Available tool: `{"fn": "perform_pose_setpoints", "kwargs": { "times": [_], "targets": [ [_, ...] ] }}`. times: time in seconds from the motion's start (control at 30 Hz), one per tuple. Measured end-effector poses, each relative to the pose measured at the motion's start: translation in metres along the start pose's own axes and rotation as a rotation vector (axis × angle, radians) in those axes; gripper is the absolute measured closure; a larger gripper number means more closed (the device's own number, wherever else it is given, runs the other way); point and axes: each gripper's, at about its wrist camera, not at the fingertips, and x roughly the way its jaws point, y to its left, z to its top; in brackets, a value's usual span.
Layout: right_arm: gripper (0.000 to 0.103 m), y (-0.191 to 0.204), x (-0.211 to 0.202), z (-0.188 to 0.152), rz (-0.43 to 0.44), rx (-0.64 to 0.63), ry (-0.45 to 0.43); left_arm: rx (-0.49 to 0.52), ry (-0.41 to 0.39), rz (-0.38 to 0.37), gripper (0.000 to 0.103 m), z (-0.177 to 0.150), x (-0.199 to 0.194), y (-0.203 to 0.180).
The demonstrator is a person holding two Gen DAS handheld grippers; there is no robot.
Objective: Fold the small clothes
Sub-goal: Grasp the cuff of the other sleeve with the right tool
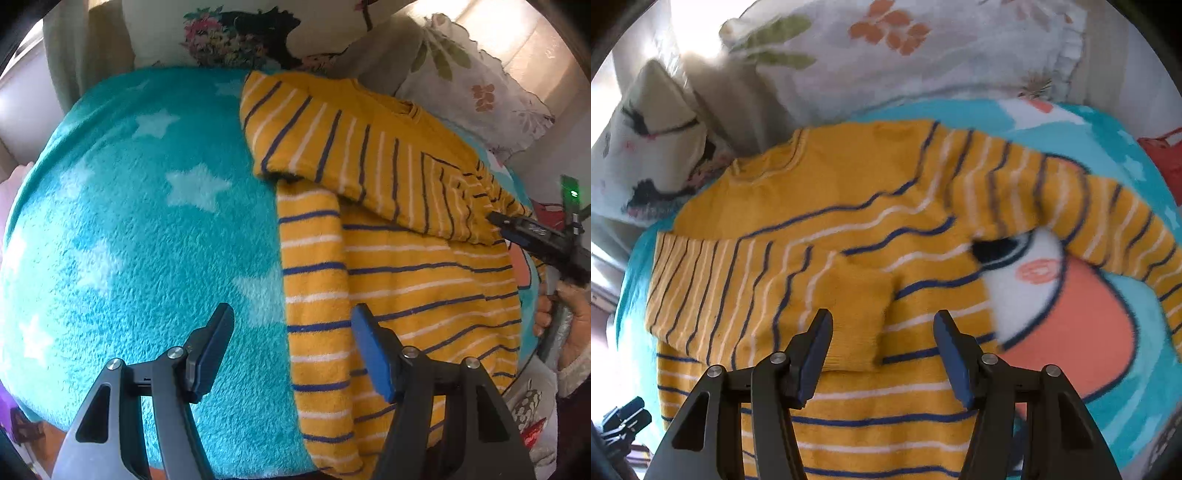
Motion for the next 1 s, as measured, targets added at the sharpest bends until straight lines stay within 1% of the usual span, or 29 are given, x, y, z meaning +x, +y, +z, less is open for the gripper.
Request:
{"fn": "perform_pose_setpoints", "kwargs": {
  "times": [0.07, 0.1, 0.13, 0.17, 0.2, 0.23, 0.27, 0.3, 0.33, 0.37, 0.4, 0.47, 0.5, 0.53, 0.57, 0.6, 0.63, 0.73, 0.8, 0.83, 0.87, 0.93, 1.0],
  "targets": [
    [0.080, 0.008, 0.011, -0.005, 0.022, -0.024, 0.035, 0.018, 0.001, -0.003, 0.038, -0.001, -0.001, -0.001],
    [0.080, 0.012, 0.020, -0.006, 0.017, -0.031, 0.058, 0.024, 0.005, -0.004, 0.038, 0.001, 0.002, -0.004],
    [0.086, 0.014, 0.022, -0.006, 0.008, -0.041, 0.038, 0.027, 0.010, -0.003, 0.038, 0.001, 0.004, -0.005],
    [0.089, 0.013, 0.022, -0.005, 0.009, -0.045, 0.036, 0.032, 0.016, 0.000, 0.038, -0.001, 0.004, -0.004],
    [0.091, 0.010, 0.021, -0.004, 0.012, -0.037, 0.037, 0.034, 0.017, 0.002, 0.038, 0.000, 0.006, -0.007],
    [0.092, 0.007, 0.017, -0.002, -0.006, -0.031, 0.027, 0.036, 0.018, 0.004, 0.038, 0.000, 0.006, -0.006],
    [0.099, 0.004, 0.014, -0.002, -0.033, -0.034, 0.018, 0.037, 0.017, 0.006, 0.038, -0.001, 0.005, -0.007],
    [0.102, 0.000, 0.010, 0.000, -0.071, -0.032, 0.004, 0.038, 0.016, 0.008, 0.038, -0.002, 0.003, -0.005],
    [0.103, -0.007, 0.006, 0.001, -0.131, -0.020, -0.015, 0.038, 0.016, 0.009, 0.038, -0.003, 0.003, -0.005],
    [0.103, -0.015, 0.003, 0.000, -0.161, -0.005, -0.025, 0.038, 0.019, 0.009, 0.038, -0.003, 0.003, -0.007],
    [0.103, -0.024, 0.001, 0.000, -0.168, 0.020, -0.026, 0.040, 0.020, 0.012, 0.038, -0.003, 0.002, -0.010],
    [0.101, -0.051, -0.009, -0.003, -0.095, 0.121, -0.040, 0.041, 0.007, 0.021, 0.038, -0.004, -0.001, -0.017],
    [0.099, -0.066, -0.016, -0.007, -0.053, 0.165, -0.052, 0.039, 0.001, 0.024, 0.038, -0.003, -0.001, -0.021],
    [0.087, -0.087, -0.025, -0.014, -0.025, 0.221, -0.069, 0.035, -0.005, 0.028, 0.038, -0.003, -0.003, -0.024],
    [0.071, -0.102, -0.031, -0.020, -0.020, 0.262, -0.082, 0.028, -0.010, 0.035, 0.038, -0.004, -0.004, -0.027],
    [0.066, -0.122, -0.038, -0.027, -0.017, 0.318, -0.099, 0.021, -0.012, 0.039, 0.038, -0.005, -0.005, -0.029],
    [0.063, -0.140, -0.044, -0.034, -0.012, 0.367, -0.111, 0.013, -0.014, 0.043, 0.038, -0.005, -0.006, -0.032],
    [0.061, -0.206, -0.067, -0.065, 0.013, 0.543, -0.156, -0.012, -0.012, 0.069, 0.038, -0.010, -0.007, -0.043],
    [0.055, -0.242, -0.082, -0.087, 0.035, 0.646, -0.180, -0.026, -0.003, 0.075, 0.038, -0.012, -0.005, -0.052],
    [0.050, -0.262, -0.087, -0.101, 0.063, 0.700, -0.190, -0.029, 0.002, 0.080, 0.038, -0.014, -0.004, -0.057],
    [0.048, -0.273, -0.088, -0.106, 0.082, 0.729, -0.195, -0.029, 0.009, 0.086, 0.038, -0.016, -0.002, -0.064],
    [0.048, -0.293, -0.088, -0.118, 0.133, 0.787, -0.213, -0.027, 0.017, 0.094, 0.038, -0.018, 0.000, -0.077],
    [0.048, -0.311, -0.083, -0.120, 0.195, 0.837, -0.237, -0.018, 0.022, 0.102, 0.038, -0.019, 0.003, -0.091]
  ]
}}
